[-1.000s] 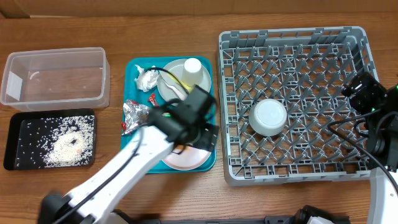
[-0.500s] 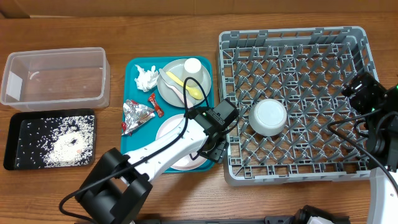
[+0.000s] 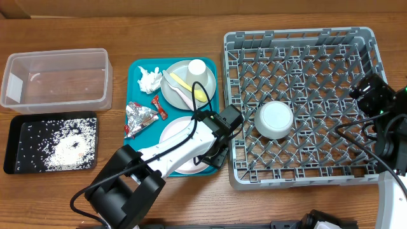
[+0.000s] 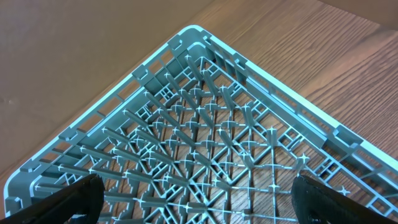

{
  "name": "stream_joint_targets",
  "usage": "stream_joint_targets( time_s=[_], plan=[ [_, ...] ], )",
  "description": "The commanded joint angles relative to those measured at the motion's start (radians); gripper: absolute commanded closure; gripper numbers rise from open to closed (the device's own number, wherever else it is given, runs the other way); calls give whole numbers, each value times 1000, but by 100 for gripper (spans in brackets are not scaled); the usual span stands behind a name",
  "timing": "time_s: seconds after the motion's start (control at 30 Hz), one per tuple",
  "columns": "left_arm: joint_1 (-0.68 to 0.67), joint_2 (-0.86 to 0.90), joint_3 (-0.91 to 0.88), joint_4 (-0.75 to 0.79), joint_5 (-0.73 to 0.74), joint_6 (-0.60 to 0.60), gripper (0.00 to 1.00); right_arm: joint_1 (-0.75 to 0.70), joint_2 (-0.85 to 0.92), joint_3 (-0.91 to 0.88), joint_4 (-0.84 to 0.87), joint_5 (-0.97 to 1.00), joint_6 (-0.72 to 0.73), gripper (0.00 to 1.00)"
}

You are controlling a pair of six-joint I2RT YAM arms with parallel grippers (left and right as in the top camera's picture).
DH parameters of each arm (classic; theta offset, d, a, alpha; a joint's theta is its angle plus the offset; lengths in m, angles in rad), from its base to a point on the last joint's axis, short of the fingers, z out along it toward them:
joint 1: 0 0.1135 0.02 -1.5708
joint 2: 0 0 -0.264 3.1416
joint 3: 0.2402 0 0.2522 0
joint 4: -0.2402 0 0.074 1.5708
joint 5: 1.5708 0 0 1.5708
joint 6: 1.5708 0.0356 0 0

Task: Sort waste into correct bins and load items into the dishwasher rack
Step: 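Close the left gripper on the white plate's rim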

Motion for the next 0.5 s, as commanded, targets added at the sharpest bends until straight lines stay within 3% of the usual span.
stream_joint_targets(
  time_s=[0.0,0.23,0.47],
  plan=[
    [-3,13,-28,8,-14,15,35,-3,-2,26,3,10,8,0],
    [-3,13,-58,49,-13,14,36,-3,-2,26,4,10,8,0],
    [-3,13,-58,74,-12,14,69,-3,-2,26,4,10,8,0]
  ],
)
